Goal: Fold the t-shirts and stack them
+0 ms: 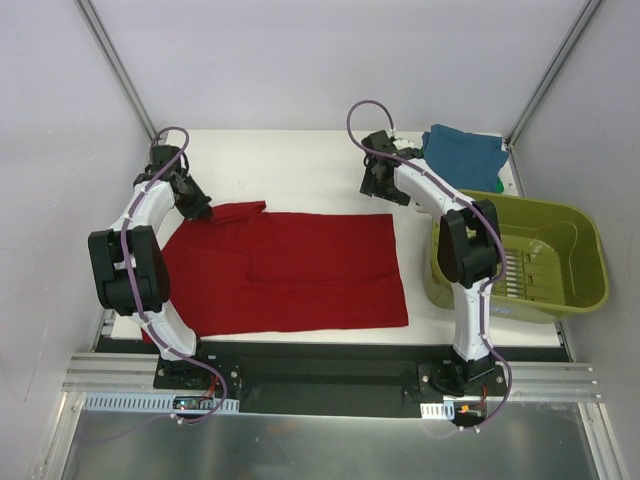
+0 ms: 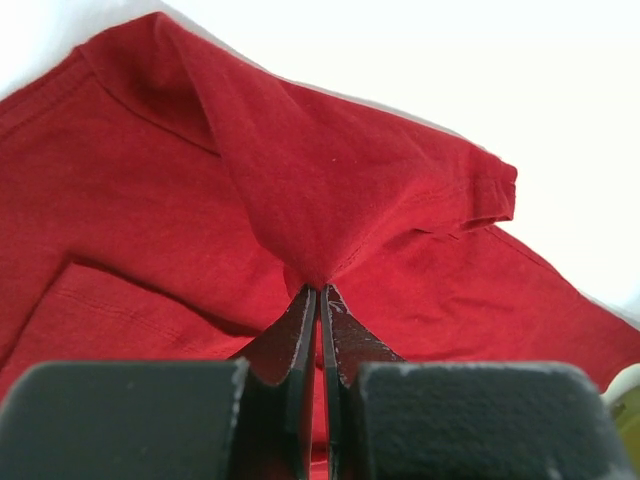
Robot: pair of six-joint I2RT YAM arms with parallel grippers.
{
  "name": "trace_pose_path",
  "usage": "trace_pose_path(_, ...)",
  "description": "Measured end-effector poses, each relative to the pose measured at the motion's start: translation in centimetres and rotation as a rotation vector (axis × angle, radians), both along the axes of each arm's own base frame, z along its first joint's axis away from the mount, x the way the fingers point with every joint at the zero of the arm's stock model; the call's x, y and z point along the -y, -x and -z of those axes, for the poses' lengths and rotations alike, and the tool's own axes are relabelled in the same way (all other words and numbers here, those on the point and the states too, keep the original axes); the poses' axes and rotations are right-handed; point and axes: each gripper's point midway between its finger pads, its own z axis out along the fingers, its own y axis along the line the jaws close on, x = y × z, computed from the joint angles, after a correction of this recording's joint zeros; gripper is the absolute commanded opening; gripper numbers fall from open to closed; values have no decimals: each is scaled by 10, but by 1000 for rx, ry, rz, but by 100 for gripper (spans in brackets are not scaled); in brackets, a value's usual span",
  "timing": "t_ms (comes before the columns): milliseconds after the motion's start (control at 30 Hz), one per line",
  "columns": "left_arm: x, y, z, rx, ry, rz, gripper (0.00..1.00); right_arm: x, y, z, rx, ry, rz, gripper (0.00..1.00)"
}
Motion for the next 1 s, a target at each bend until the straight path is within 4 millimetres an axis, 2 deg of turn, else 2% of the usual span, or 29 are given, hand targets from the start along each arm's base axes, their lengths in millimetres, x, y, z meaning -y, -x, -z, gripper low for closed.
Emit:
trace_pose_path(333, -1, -1, 0, 8, 21, -1, 0, 2, 7, 47, -93, 24, 53, 80)
trace_pose_path(433, -4, -2, 0, 12, 22, -6, 0, 4, 9, 55, -111, 28, 68, 74)
trace_pose_path(767, -6, -4, 1, 17, 23, -12, 0, 7, 9, 62, -128, 26, 73, 28)
trace_pose_path(900, -5, -2, 4, 12, 26, -11, 0, 7, 9, 62, -130, 24, 66, 14)
trace_pose_path(933, -5, -1, 4, 10, 29, -10, 0, 7, 9, 62, -131, 24, 62, 7)
trace_pose_path(1000, -4, -1, 5, 8, 34, -7, 0, 6, 8, 62, -132, 23, 55, 3)
